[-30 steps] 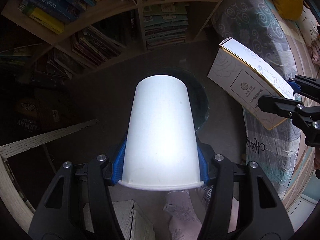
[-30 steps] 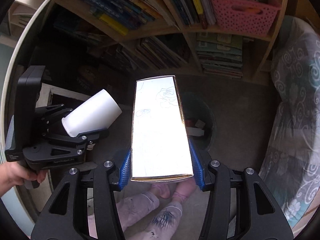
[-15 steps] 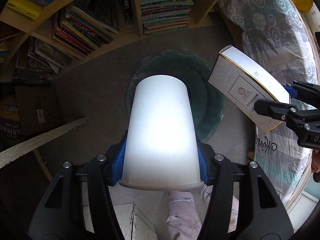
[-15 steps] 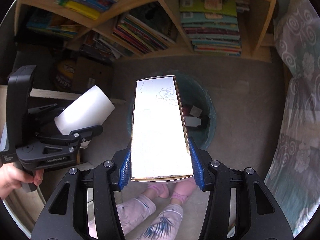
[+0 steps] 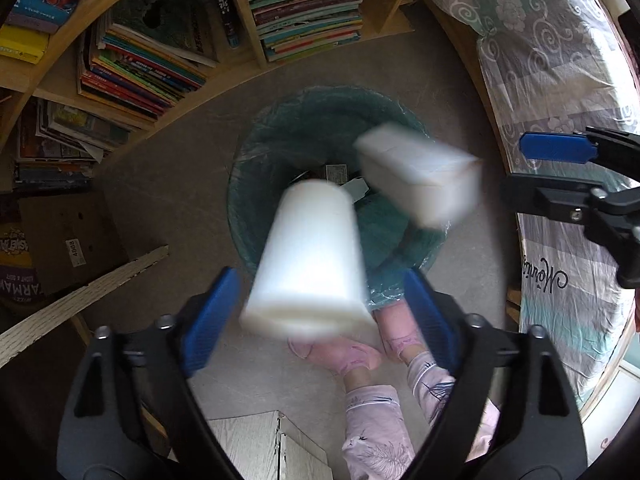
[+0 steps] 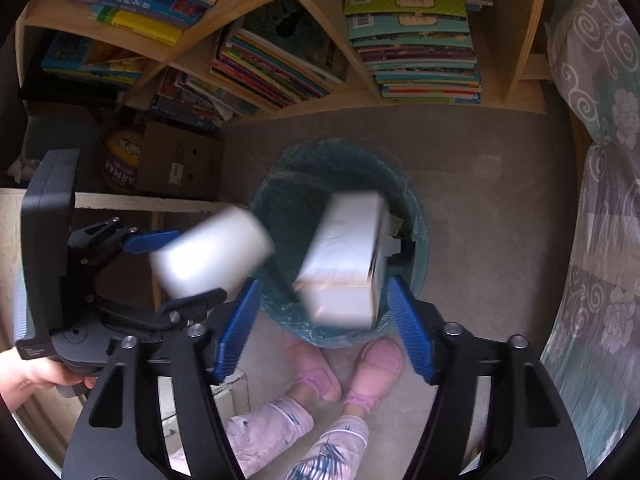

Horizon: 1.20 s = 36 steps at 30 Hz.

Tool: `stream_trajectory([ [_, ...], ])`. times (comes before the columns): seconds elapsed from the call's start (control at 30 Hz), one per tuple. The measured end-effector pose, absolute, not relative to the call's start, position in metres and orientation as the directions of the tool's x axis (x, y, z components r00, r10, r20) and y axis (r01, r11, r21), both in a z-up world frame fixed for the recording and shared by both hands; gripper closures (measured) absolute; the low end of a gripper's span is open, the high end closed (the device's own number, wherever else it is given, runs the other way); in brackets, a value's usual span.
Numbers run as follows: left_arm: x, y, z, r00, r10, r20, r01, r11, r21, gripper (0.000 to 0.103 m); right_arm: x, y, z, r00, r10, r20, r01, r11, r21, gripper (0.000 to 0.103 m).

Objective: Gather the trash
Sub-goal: 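Open both tools to drop the cup and box into the wastebasket, then swing both tools back over the table toward the toothbrush pack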

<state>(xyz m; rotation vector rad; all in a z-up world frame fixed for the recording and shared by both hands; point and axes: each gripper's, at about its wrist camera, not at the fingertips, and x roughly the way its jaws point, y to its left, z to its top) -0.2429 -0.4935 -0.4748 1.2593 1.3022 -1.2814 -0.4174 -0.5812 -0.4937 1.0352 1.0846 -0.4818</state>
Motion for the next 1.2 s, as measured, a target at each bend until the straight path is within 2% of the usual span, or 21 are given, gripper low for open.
stream_trajectory([
  [0.27,-0.245,-0.488,-0.454,-0.083,0.055,-0.995,0.995,-0.048,-0.085,0.019,-0.435,-0.577,-0.469,0.463,0.112,-0.879,0.765,0.45,0.46,0.035],
  [0.47,-0.24,-0.481,-0.404,-0.09,-0.011,-0.996,0.996,0.007,-0.09,0.019,-0.447,-0.572,-0.426,0.499,0.081,-0.863,0.744,0.47,0.475,0.035],
  [0.67,-0.232,-0.467,-0.323,-0.086,-0.119,-0.989,0.993,0.072,-0.094,0.017,-0.446,-0.569,-0.356,0.561,0.072,-0.825,0.671,0.544,0.504,0.035],
  [0.77,-0.223,-0.454,-0.273,-0.116,-0.178,-0.977,0.981,0.135,-0.14,0.016,-0.432,-0.573,-0.308,0.593,0.069,-0.803,0.608,0.615,0.502,0.035],
  [0.9,-0.208,-0.435,-0.204,-0.06,-0.277,-0.959,0.981,0.162,-0.108,0.008,-0.404,-0.576,-0.243,0.627,0.043,-0.778,0.527,0.713,0.463,0.035],
  [1.03,-0.184,-0.421,-0.153,-0.026,-0.326,-0.945,0.97,0.221,-0.103,0.008,-0.377,-0.566,-0.182,0.681,0.037,-0.731,0.426,0.791,0.438,0.026],
  [1.1,-0.165,-0.413,-0.125,-0.03,-0.372,-0.928,0.954,0.265,-0.137,0.008,-0.361,-0.559,-0.156,0.698,0.045,-0.715,0.383,0.821,0.425,0.026],
  [1.2,-0.145,-0.399,-0.089,0.022,-0.422,-0.906,0.943,0.31,-0.122,0.008,-0.337,-0.551,-0.127,0.709,0.07,-0.701,0.32,0.855,0.409,0.026],
])
